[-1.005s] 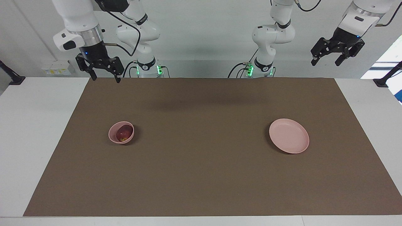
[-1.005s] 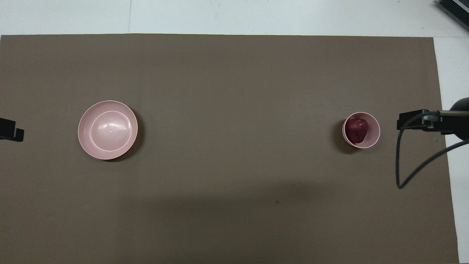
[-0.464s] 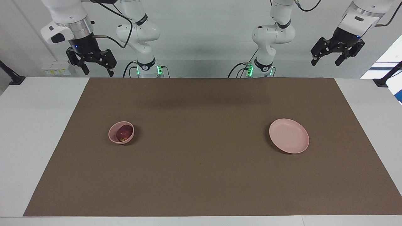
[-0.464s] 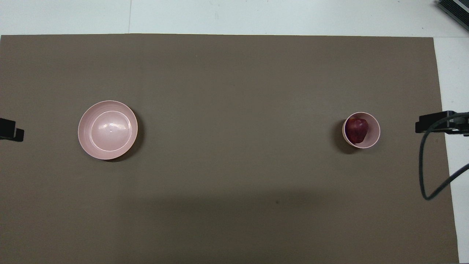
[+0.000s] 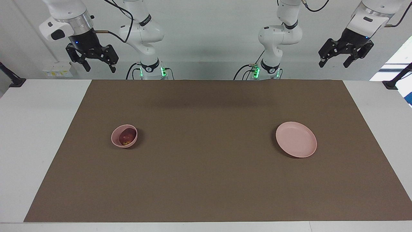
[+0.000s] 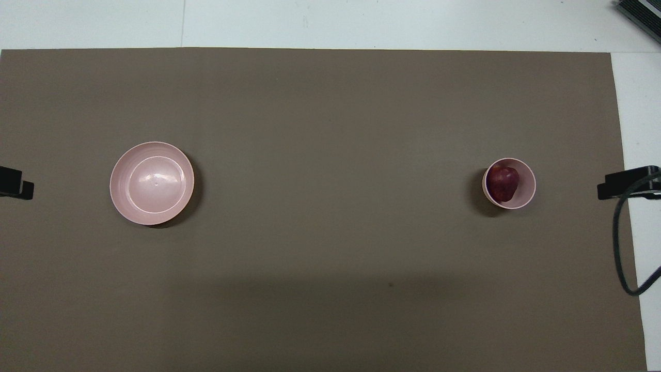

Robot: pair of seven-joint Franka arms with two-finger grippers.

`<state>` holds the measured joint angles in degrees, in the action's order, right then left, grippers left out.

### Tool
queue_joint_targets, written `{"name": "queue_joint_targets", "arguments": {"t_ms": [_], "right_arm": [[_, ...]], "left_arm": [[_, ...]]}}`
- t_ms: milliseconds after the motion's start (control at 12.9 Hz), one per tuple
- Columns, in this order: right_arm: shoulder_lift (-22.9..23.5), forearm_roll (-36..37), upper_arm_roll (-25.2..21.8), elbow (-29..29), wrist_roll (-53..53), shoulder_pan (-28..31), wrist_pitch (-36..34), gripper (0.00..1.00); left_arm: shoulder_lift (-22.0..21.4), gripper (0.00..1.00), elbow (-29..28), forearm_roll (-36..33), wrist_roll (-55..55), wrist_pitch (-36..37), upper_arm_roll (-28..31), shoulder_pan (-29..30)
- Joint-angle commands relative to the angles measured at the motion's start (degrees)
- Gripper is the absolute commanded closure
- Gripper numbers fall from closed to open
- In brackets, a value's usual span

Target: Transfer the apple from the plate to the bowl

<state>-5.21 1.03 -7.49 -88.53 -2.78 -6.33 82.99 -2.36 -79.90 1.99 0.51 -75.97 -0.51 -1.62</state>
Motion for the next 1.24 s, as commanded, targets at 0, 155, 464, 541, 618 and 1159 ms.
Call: {"name": "queue_joint_targets", "arguments": {"t_ms": [0,155,464,541,618,1159], "right_arm": [[0.0,-0.3,0.2,-0.1,1.7,0.5,0.8,0.0],[-0.1,0.9,0.3,-0.6,1.8,0.5,1.1,0.0],[-0.2,1.1,0.5,-0.8,1.9,0.3,1.5,0.0],[-0.2,0.7,0.5,-0.7,1.7,0.3,1.6,0.0],[-0.2,0.6,0.5,-0.7,1.6,0.3,1.6,0.0],[-0.1,0.3,0.5,-0.4,1.9,0.3,1.6,0.0]], "left_arm": [[-0.8,0.0,-0.7,0.1,-0.2,0.6,-0.4,0.9],[-0.8,0.0,-0.7,0.1,-0.2,0.6,-0.4,0.8],[-0.8,0.0,-0.7,0.1,-0.2,0.6,-0.4,0.9],[-0.8,0.0,-0.7,0.1,-0.2,0.6,-0.4,0.9],[-0.8,0.0,-0.7,0.1,-0.2,0.6,-0.4,0.9],[-0.8,0.0,-0.7,0.1,-0.2,0.6,-0.4,0.9]]}}
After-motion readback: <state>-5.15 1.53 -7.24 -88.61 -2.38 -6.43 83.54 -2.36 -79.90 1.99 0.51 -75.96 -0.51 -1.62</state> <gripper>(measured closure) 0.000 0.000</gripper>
